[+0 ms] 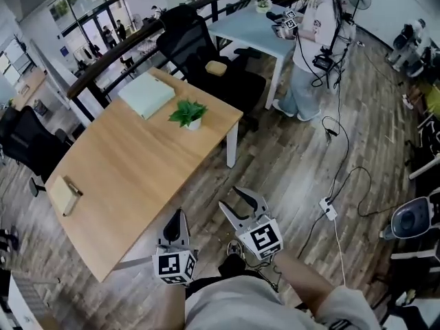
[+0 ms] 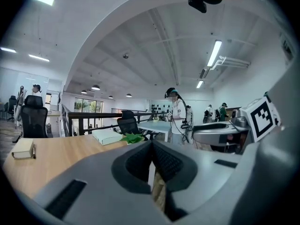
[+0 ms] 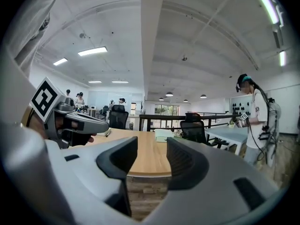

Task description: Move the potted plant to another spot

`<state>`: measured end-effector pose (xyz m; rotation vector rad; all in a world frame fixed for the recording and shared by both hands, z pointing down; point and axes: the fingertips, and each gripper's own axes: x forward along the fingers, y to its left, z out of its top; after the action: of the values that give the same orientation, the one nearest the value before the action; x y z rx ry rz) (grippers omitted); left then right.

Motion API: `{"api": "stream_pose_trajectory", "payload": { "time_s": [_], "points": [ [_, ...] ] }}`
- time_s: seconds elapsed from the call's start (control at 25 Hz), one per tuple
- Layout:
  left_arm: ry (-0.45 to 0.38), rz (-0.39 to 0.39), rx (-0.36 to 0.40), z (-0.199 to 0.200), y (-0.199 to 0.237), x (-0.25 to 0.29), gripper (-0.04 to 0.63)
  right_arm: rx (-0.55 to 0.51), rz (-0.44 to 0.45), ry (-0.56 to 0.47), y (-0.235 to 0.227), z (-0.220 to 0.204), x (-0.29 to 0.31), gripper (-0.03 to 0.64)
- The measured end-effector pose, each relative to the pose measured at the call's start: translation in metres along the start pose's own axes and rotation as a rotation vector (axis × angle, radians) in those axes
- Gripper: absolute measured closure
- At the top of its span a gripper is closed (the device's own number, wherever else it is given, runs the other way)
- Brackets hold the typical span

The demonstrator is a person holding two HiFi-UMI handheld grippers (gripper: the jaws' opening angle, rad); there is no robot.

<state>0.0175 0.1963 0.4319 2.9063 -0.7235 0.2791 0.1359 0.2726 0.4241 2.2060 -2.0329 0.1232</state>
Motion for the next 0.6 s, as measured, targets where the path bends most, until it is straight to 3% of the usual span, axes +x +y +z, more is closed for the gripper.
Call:
{"api": "stream_pose_trajectory", "payload": {
  "time_s": [0.36,0.6],
  "points": [
    [0.045,-0.031,-0.019,-0.005,0.023,0.081,0.584,0.045,-0.039,0.019,-0.056,-0.021,0.065,0.408],
    [0.076,-0.072,-0.027,-0.011,0.069,0.137,0.584,-0.018,-0.036,0.060,-0.069,-0.024,0.117,0.394]
  ]
}}
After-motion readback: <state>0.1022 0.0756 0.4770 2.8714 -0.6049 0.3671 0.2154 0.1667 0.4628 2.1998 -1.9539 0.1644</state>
